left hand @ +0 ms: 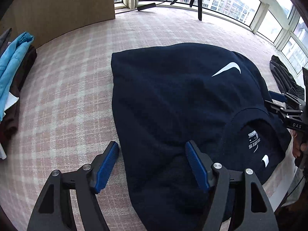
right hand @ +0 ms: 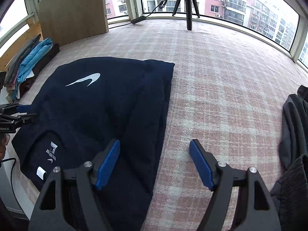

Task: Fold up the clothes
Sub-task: 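Grasp the folded navy shirt with both grippers and lift it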

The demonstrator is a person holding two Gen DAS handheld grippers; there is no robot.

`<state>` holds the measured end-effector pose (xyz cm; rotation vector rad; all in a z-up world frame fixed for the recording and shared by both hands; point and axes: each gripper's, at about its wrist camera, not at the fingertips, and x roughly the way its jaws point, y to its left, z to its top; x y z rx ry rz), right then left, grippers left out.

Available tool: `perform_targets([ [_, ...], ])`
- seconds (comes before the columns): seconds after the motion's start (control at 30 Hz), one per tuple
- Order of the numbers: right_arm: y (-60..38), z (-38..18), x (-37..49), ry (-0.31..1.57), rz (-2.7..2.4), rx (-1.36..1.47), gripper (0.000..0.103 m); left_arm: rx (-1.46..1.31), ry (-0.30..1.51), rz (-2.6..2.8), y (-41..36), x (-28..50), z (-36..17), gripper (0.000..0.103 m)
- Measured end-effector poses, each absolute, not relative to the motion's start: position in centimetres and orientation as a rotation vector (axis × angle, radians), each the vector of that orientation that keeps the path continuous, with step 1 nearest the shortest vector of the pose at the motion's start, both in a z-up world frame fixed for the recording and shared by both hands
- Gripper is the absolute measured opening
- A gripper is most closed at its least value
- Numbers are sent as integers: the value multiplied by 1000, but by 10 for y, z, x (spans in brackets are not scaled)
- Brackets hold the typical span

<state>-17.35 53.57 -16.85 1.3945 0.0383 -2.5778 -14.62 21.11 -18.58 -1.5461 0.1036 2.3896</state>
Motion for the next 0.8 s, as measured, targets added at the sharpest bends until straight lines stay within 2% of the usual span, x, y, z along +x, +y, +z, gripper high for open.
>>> perform_targets([
  [0.07,535,-168,-173,44,-2560,1379,68,-1555,99,2392,212,-147,-186,70],
  [0.1,535,-167,-173,48,-2543,1369,65,-1548,109,2383,214,-146,-185,63],
  [0.13,535,-166,-172,51,-2526,1359,57,-1533,119,2368,217,-144,-183,53],
  [0.17,534,-165,-171,50,-2505,1348,46,-1523,144,2368,220,-142,-182,51],
  [0.23,530,-163,-170,45,-2458,1333,36,-1501,164,2368,225,-138,-180,38],
  [0.3,532,-163,-172,-33,-2399,1342,26,-1492,102,2344,225,-136,-180,24],
  [0.33,534,-164,-175,-92,-2369,1350,18,-1492,81,2345,224,-136,-180,23],
  [0.37,536,-165,-177,-157,-2339,1357,15,-1492,59,2345,223,-136,-179,22],
  [0.57,528,-162,-171,-344,-2269,1327,12,-1482,-62,2337,222,-132,-170,19],
  [0.63,519,-160,-171,-331,-2263,1319,12,-1444,-95,2318,229,-127,-162,19],
  [0.8,492,-155,-172,-255,-2257,1300,12,-1411,45,2318,258,-117,-165,20],
])
